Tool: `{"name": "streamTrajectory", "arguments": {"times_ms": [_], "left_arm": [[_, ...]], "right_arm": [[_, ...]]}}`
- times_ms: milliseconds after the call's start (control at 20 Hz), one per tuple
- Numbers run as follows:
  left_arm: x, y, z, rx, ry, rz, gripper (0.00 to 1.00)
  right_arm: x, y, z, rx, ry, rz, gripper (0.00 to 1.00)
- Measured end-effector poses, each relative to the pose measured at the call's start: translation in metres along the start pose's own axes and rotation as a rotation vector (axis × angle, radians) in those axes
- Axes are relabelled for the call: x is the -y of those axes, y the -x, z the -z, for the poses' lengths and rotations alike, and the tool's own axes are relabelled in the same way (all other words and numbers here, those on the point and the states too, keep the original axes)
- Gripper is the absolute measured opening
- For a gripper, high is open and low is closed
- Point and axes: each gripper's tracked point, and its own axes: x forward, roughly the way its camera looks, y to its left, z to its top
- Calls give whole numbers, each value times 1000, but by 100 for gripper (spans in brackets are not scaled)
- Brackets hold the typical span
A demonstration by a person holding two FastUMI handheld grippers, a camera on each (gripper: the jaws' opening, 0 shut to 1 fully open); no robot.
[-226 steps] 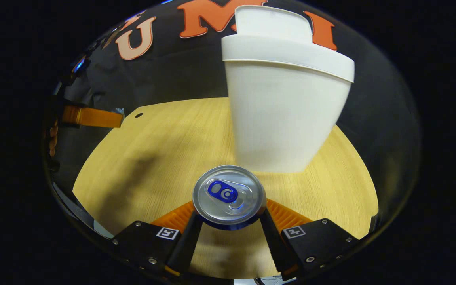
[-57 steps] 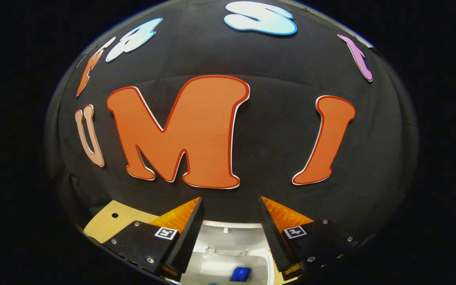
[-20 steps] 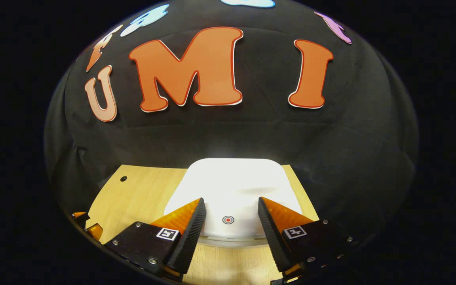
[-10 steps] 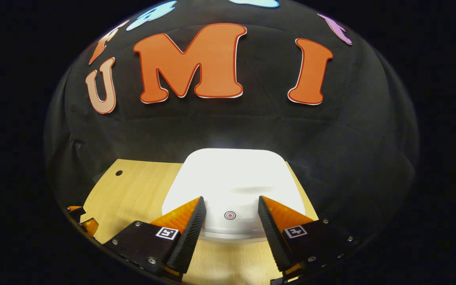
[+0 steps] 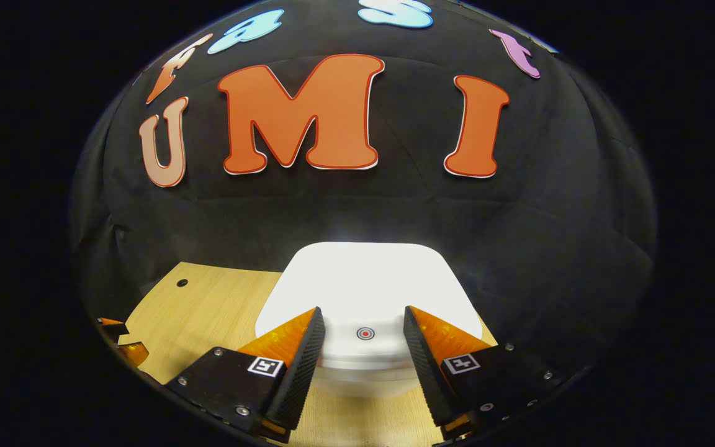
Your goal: Press the lid of the desktop garbage bin to open it, pick up the crumpled paper on the desktop and throw it into the bin, then pick up the pop can on the desktop and drop it into the bin, and finally close the garbage bin lid.
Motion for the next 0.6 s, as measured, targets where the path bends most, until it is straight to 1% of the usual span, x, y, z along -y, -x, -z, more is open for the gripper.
{"name": "streamTrajectory", "arguments": {"times_ms": [50,100,150,250,400,600], "left_arm": [[2,-1,-1,0,-4,5,99],[4,-1,-2,0,-8,10,99],[5,-2,-2,-1,-13,15,99],[8,-1,-5,4,-28,24,98],[10,-2,-9,12,-41,32,99],[1,2,-24,51,-59,16,98]], "right_arm": [[0,-2,0,8,4,-11,79],[-1,-2,0,17,7,-25,72],[0,0,1,22,-10,-34,76],[-1,-1,2,24,-19,-43,74],[0,1,3,5,-10,-38,71],[-1,1,-1,27,-23,-22,70]]}}
